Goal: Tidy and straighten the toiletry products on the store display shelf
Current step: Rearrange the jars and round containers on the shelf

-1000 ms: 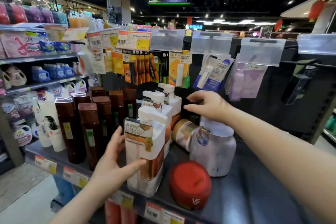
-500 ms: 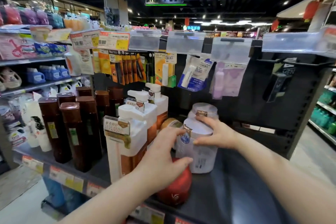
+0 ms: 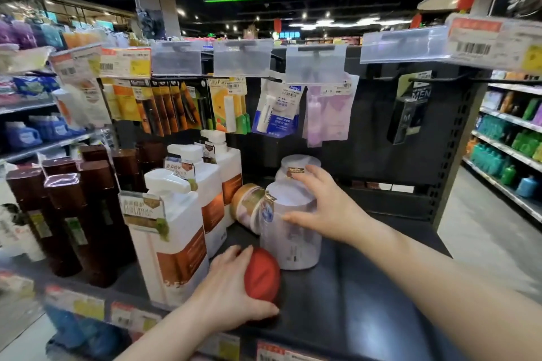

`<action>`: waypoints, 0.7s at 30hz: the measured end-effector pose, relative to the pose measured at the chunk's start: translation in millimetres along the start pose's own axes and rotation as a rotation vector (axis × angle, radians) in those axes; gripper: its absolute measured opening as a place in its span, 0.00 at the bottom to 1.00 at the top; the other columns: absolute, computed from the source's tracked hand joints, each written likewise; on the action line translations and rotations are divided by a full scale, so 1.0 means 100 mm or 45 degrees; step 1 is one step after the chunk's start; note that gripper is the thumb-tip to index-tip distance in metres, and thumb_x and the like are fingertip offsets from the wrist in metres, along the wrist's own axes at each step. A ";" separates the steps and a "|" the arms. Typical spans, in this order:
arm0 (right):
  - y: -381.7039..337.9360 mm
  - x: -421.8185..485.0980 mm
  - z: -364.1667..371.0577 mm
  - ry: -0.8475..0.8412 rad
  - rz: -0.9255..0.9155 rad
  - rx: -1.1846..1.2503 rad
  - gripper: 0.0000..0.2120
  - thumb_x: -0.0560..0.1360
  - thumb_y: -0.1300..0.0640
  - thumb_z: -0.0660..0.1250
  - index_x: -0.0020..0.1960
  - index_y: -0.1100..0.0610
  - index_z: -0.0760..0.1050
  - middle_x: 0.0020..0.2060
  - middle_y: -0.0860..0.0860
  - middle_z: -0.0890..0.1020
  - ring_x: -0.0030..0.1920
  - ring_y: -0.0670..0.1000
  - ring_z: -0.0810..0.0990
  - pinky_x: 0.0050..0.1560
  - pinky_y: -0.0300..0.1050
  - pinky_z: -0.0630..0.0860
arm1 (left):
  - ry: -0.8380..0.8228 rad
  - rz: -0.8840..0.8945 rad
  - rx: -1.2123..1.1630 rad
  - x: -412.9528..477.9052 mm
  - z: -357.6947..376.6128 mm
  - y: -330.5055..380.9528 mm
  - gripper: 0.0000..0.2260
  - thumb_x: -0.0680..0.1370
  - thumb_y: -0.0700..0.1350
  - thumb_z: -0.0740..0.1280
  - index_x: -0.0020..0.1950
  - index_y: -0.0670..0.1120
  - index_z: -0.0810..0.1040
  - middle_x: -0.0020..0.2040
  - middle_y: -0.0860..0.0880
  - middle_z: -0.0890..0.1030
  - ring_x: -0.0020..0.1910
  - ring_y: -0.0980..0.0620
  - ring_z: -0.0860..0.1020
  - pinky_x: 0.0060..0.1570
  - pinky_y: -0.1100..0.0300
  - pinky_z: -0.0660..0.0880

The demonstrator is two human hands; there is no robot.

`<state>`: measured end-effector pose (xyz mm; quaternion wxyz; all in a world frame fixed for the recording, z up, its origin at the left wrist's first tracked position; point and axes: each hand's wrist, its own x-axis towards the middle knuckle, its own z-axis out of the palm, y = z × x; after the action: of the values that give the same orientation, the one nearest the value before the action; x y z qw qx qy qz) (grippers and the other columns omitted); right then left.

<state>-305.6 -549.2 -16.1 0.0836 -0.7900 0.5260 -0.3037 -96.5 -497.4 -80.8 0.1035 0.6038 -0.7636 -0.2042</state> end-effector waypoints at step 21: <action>1.01 -1.48 -0.58 -0.494 0.332 -0.052 0.41 0.68 0.47 0.74 0.73 0.44 0.55 0.73 0.41 0.51 0.66 0.37 0.56 0.57 0.19 0.53 | 0.612 0.261 -1.078 0.25 0.20 0.64 0.09 0.73 0.36 0.68 0.43 0.51 0.78 0.40 0.48 0.80 0.37 0.54 0.77 0.37 0.67 0.74</action>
<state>-456.1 -451.6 -72.9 0.2056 -0.7605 0.6036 -0.1223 -166.7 -505.5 -73.2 0.5323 0.4607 -0.6236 -0.3399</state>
